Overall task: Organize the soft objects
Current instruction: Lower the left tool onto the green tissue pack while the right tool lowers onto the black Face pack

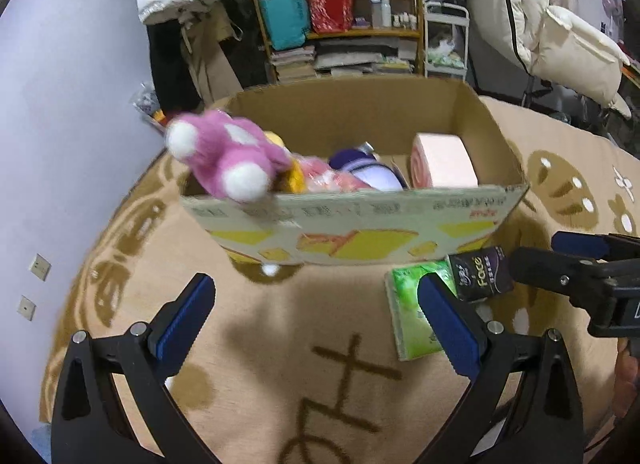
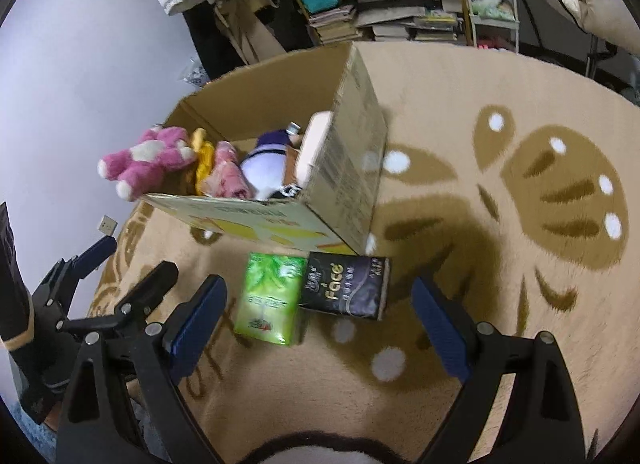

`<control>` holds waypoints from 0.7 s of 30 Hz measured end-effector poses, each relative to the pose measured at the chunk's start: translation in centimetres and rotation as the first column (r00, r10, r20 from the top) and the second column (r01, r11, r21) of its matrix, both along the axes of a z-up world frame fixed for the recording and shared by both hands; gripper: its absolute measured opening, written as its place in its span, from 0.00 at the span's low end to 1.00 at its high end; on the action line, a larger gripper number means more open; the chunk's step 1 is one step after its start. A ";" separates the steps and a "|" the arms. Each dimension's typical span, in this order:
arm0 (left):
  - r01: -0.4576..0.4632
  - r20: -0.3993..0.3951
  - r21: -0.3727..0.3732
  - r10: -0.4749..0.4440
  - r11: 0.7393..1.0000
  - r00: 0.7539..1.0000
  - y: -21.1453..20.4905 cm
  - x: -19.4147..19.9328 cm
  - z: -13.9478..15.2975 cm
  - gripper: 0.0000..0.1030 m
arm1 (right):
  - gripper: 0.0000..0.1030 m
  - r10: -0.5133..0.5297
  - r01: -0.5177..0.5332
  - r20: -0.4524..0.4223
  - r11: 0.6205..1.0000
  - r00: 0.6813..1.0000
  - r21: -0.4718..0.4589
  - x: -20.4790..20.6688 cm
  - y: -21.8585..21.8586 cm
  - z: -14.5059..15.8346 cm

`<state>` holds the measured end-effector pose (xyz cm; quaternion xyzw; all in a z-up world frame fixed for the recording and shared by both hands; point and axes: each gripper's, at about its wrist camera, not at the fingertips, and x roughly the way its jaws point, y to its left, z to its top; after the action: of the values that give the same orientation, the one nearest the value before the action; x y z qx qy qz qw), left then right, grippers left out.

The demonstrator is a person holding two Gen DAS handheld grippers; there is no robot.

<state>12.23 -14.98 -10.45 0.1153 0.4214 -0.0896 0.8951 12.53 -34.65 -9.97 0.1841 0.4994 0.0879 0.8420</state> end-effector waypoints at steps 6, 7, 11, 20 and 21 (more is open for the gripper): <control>0.018 -0.032 0.012 -0.018 1.000 0.999 -1.5 0.3 -1.9 0.98 | 0.95 -0.011 0.012 -0.035 1.000 0.999 0.027 0.9 -0.8 -1.8; 0.020 -0.040 0.013 -0.020 1.000 0.999 -1.6 0.4 -2.2 0.98 | 0.94 -0.010 0.012 -0.039 0.999 0.999 0.032 1.1 -0.9 -2.0; 0.024 -0.066 0.014 -0.023 1.000 0.998 -1.9 0.6 -3.1 0.98 | 0.89 0.010 -0.003 -0.093 0.998 0.996 0.065 2.3 -1.1 -3.8; 0.041 -0.158 -0.031 -0.045 0.999 0.986 -2.5 0.8 -5.6 0.98 | 0.89 0.027 -0.013 -0.143 0.995 0.989 0.099 3.3 -1.0 -6.0; 0.048 -0.162 -0.028 -0.052 0.998 0.985 -2.7 0.7 -5.7 0.98 | 0.89 0.025 -0.012 -0.138 0.995 0.990 0.095 3.3 -1.0 -6.0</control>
<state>12.94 -17.69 -16.18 0.1076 0.4887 -0.1264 0.8565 15.81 -35.67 -15.93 0.2247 0.5540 0.1060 0.7946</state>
